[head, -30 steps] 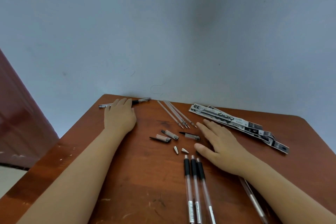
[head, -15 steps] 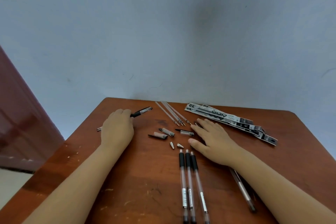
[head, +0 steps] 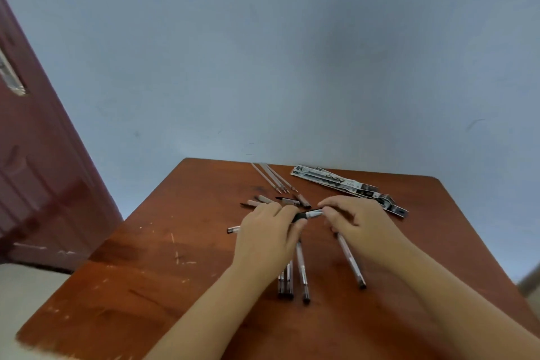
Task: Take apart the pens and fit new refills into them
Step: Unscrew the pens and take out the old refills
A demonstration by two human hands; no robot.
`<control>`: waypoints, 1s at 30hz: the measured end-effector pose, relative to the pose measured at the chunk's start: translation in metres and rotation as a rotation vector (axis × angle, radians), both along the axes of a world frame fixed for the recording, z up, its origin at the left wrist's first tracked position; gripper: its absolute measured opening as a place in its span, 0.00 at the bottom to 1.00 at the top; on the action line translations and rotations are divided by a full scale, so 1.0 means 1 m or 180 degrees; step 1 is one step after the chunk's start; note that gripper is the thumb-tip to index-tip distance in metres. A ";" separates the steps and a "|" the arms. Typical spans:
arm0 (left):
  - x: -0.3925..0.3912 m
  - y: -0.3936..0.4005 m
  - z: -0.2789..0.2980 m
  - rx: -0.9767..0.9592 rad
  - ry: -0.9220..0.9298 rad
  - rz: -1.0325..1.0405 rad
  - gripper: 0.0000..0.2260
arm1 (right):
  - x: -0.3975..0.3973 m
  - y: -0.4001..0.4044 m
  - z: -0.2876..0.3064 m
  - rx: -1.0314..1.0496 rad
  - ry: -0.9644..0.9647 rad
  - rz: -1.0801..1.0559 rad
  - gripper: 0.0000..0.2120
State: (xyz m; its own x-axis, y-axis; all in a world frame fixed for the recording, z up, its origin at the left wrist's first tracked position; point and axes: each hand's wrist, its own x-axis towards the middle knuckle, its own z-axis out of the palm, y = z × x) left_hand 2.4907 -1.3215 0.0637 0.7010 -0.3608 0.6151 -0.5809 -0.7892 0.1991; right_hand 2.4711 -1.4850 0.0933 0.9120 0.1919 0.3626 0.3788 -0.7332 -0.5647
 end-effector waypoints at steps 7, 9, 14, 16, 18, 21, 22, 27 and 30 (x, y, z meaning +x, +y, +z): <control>-0.010 -0.028 -0.009 0.0066 -0.0251 -0.0263 0.13 | -0.023 -0.014 -0.024 0.1044 -0.0263 -0.0344 0.14; -0.009 -0.028 -0.015 0.0056 -0.0316 -0.0339 0.13 | -0.022 -0.015 -0.029 0.0881 -0.0321 -0.0400 0.09; -0.008 -0.020 -0.021 0.0134 -0.0313 -0.0454 0.13 | -0.025 -0.014 -0.032 0.0544 -0.0515 -0.0106 0.09; -0.009 -0.018 -0.020 0.0199 -0.0267 -0.0392 0.14 | -0.024 -0.014 -0.033 0.0496 -0.0548 -0.0026 0.10; -0.011 -0.018 -0.018 0.0282 -0.0221 -0.0343 0.14 | -0.023 -0.014 -0.034 0.0546 -0.0534 -0.0006 0.11; -0.012 -0.016 -0.015 0.0280 -0.0246 -0.0346 0.14 | -0.023 -0.015 -0.035 0.0676 -0.0447 0.0017 0.11; -0.012 -0.015 -0.015 0.0220 -0.0252 -0.0382 0.14 | -0.024 -0.015 -0.034 0.0744 -0.0412 0.0027 0.11; -0.012 -0.013 -0.018 0.0002 -0.0217 -0.0501 0.15 | -0.028 -0.014 -0.033 0.0901 -0.0492 0.0044 0.09; -0.012 -0.013 -0.019 -0.0021 -0.0212 -0.0506 0.14 | -0.027 -0.013 -0.034 0.0831 -0.0578 0.0034 0.07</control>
